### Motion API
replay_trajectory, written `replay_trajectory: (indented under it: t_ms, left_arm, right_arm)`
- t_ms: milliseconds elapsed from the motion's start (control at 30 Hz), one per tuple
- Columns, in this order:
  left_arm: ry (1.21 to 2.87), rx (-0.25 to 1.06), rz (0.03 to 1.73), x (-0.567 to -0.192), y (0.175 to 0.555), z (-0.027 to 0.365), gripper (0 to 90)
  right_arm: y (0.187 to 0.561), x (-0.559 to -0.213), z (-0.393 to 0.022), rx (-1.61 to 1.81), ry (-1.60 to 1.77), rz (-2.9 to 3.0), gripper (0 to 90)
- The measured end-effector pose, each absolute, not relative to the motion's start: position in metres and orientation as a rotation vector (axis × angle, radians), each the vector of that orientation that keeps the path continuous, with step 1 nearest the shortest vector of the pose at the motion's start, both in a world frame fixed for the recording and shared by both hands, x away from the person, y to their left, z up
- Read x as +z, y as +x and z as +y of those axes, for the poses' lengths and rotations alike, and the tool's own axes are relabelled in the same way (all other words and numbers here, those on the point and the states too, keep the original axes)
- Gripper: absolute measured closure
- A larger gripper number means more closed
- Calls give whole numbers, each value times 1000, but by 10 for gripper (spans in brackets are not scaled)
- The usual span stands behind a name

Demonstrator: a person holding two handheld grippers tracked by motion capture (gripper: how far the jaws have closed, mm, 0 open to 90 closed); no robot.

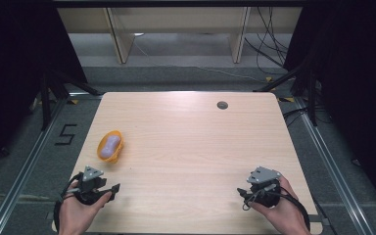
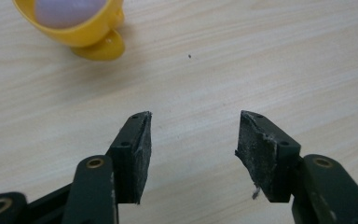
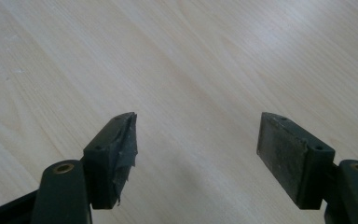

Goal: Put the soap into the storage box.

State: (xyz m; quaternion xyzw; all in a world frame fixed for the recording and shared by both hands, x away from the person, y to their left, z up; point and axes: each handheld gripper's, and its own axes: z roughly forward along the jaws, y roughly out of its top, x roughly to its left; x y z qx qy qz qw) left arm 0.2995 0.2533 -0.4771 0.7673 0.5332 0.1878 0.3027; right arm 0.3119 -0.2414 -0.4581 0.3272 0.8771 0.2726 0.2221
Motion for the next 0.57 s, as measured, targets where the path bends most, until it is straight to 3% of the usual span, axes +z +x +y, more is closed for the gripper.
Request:
replay_trajectory:
  t_ms: [567]
  left_arm:
    - [1871, 504, 1380, -498, 284, 254, 466]
  right_arm:
    - [310, -455, -241, 785, 916, 2389, 304]
